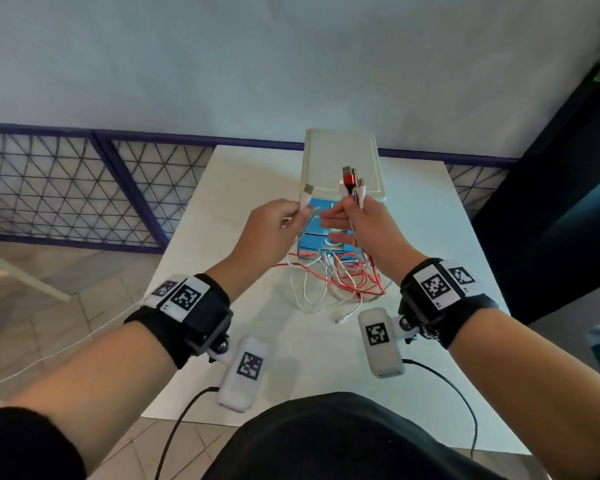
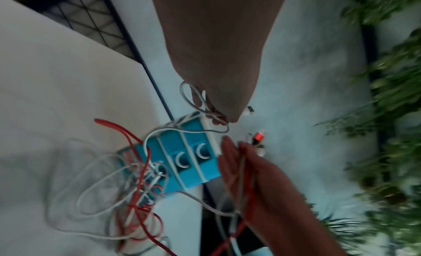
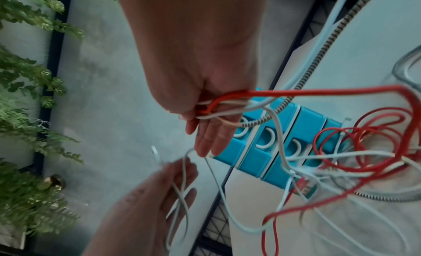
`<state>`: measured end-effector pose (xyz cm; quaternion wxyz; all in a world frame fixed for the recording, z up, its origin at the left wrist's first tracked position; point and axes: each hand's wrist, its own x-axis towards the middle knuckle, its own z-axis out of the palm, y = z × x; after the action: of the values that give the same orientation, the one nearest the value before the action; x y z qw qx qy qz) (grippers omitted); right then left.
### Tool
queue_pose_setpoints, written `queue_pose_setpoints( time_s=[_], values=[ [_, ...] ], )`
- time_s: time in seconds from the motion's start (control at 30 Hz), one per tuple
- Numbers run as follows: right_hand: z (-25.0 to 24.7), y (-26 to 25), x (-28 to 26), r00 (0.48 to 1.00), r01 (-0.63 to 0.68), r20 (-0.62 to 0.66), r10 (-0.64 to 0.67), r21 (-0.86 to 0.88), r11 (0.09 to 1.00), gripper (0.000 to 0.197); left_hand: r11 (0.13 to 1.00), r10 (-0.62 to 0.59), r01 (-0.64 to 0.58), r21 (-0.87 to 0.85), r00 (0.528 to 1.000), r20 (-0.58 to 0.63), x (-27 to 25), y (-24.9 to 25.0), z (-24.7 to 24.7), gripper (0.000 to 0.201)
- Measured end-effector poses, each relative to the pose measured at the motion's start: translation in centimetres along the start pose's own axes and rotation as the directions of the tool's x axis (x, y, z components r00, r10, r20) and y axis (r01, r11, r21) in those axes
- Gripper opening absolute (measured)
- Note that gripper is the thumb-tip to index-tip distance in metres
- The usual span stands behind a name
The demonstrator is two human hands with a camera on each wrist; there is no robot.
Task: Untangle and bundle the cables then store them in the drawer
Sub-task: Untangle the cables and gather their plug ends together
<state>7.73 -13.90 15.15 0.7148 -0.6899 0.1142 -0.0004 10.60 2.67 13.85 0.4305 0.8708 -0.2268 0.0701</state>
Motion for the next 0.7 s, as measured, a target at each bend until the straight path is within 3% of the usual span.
queue_pose_setpoints(
  time_s=[0.1, 0.23, 0.53, 0.63, 0.7],
  values=[
    [0.6, -0.3, -0.2, 0.998, 0.067, -0.003, -0.067, -0.006, 0.998, 0.030, 0.987, -0.061, 0.060, -0.149, 0.998, -0.002, 0.5, 2.1, -0.1, 0.033],
    [0.9, -0.6, -0.5, 0.983, 0.144, -0.099, -0.158, -0.138, 0.980, 0.026, 0.978, -0.091, 0.084, -0.190, 0.996, -0.025, 1.3, 3.1, -0.2, 0.028],
    [0.7, -0.2, -1.5, 0.985, 0.158, -0.049, -0.165, -0.119, 0.980, 0.025, 0.987, -0.061, 0.076, -0.143, 0.992, 0.106, 0.7, 4.7, 2.0, 0.021],
    [0.0, -0.2, -1.5, 0.989, 0.135, -0.049, -0.140, -0.078, 0.988, 0.027, 0.930, -0.135, 0.180, -0.321, 0.978, 0.158, 0.6, 4.8, 1.8, 0.019],
    [-0.2, -0.1, -1.8, 0.987, 0.140, -0.074, -0.145, -0.065, 0.988, 0.028, 0.796, -0.297, 0.334, -0.504, 0.942, 0.155, 0.7, 4.8, 1.1, 0.024]
  ],
)
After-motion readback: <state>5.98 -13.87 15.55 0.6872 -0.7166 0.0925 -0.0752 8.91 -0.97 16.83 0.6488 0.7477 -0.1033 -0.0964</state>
